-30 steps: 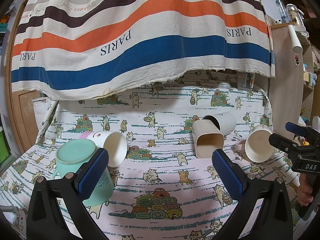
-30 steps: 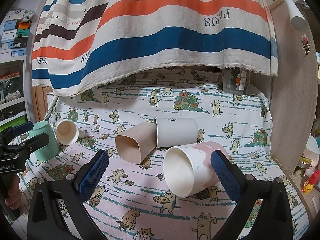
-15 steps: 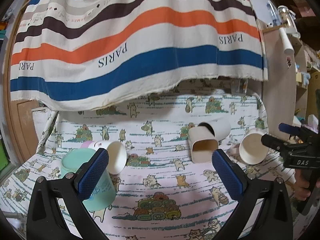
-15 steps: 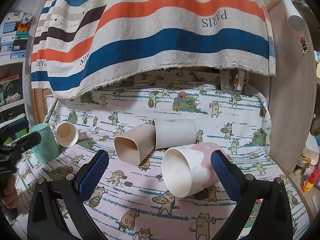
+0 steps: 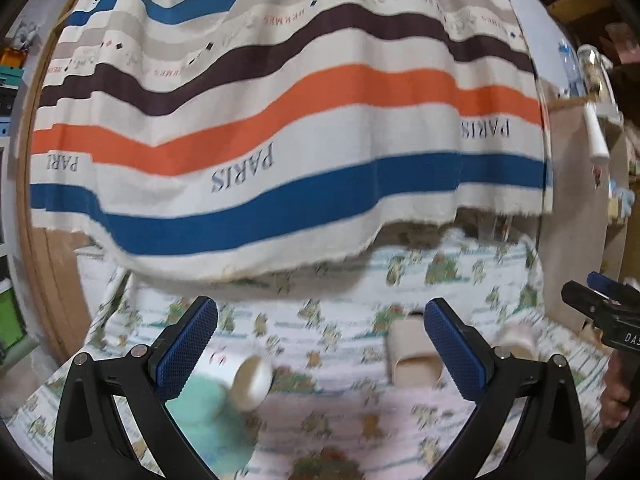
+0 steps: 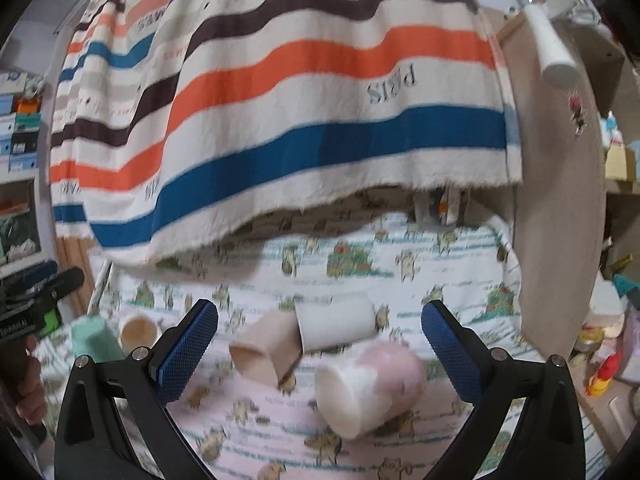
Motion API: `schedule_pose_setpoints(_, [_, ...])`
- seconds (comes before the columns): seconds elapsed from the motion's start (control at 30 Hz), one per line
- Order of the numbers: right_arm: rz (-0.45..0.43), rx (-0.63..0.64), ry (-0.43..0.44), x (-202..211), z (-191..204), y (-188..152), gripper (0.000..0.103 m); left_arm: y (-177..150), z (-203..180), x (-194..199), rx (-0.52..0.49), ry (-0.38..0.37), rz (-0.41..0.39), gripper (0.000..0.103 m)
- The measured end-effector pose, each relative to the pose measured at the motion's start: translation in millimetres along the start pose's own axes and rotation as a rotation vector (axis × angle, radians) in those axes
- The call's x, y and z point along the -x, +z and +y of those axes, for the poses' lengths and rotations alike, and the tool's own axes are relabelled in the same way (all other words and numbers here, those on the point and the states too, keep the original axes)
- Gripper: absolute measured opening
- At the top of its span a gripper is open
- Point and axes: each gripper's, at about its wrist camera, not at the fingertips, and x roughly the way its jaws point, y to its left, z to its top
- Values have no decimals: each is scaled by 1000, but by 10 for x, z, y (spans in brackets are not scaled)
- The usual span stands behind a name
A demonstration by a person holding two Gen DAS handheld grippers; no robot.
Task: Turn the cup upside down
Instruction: 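Reach the right tool to the tan cup lying on its side and grasp it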
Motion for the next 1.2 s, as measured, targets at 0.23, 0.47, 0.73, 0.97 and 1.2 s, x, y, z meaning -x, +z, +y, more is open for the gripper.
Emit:
schedule_pose_setpoints(0.23, [31,6,-61,-280,226,600,103,278,9,-285,29,25,-112,103])
schedule_pose_setpoints(0.47, [177,-45,-21,-731,456,625,103,92,222,-593,119,-5,-1,103])
schedule_pose_setpoints(0.73, [306,13,-65,-1182,730,261,103,-89,411,-889,201,-12,133,103])
schedule_pose_setpoints(0.97, [463,17,-107,-1644,896,-135,97,-225,525,-1102,284,-42,266,103])
schedule_pose_setpoints(1.2, [547,75,-167,-1989,1063,-414,88,-278,536,-1236,276,-34,351,103])
